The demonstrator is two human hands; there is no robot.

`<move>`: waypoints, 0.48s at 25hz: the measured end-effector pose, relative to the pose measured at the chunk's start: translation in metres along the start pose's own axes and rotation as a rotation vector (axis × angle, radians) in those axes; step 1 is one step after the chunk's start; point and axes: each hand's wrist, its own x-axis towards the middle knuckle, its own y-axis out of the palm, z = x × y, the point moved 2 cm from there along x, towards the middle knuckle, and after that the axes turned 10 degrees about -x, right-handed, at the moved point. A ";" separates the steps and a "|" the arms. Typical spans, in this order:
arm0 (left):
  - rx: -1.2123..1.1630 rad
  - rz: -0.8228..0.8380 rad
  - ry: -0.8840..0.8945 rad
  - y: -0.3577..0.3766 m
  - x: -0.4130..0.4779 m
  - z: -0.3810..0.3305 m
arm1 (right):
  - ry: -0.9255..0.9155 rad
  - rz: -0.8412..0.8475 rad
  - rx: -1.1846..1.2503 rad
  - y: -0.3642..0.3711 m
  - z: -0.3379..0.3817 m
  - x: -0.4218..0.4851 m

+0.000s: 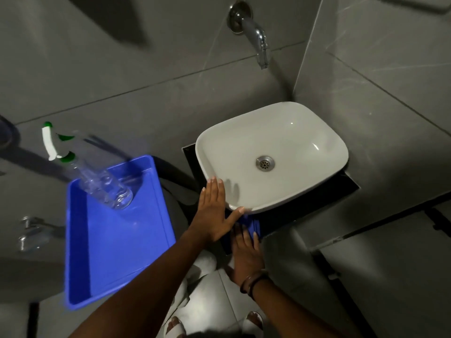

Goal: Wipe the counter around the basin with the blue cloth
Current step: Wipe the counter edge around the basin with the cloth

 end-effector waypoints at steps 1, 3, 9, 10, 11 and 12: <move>-0.056 -0.056 0.003 0.002 -0.014 0.005 | -0.011 -0.021 -0.021 -0.002 -0.002 0.000; -0.166 -0.149 -0.053 0.011 -0.042 0.019 | -0.009 -0.030 -0.011 -0.009 -0.005 -0.001; -0.580 -0.108 -0.371 0.023 -0.109 0.053 | -0.011 -0.129 0.176 -0.023 0.014 -0.010; -0.665 -0.106 -0.420 0.017 -0.118 0.057 | 0.013 -0.051 0.361 -0.029 0.023 -0.015; -0.719 -0.108 -0.456 0.009 -0.123 0.060 | 0.067 0.016 0.623 -0.037 0.031 -0.019; -0.788 -0.110 -0.487 0.000 -0.126 0.063 | 0.138 0.085 0.893 -0.048 0.039 -0.020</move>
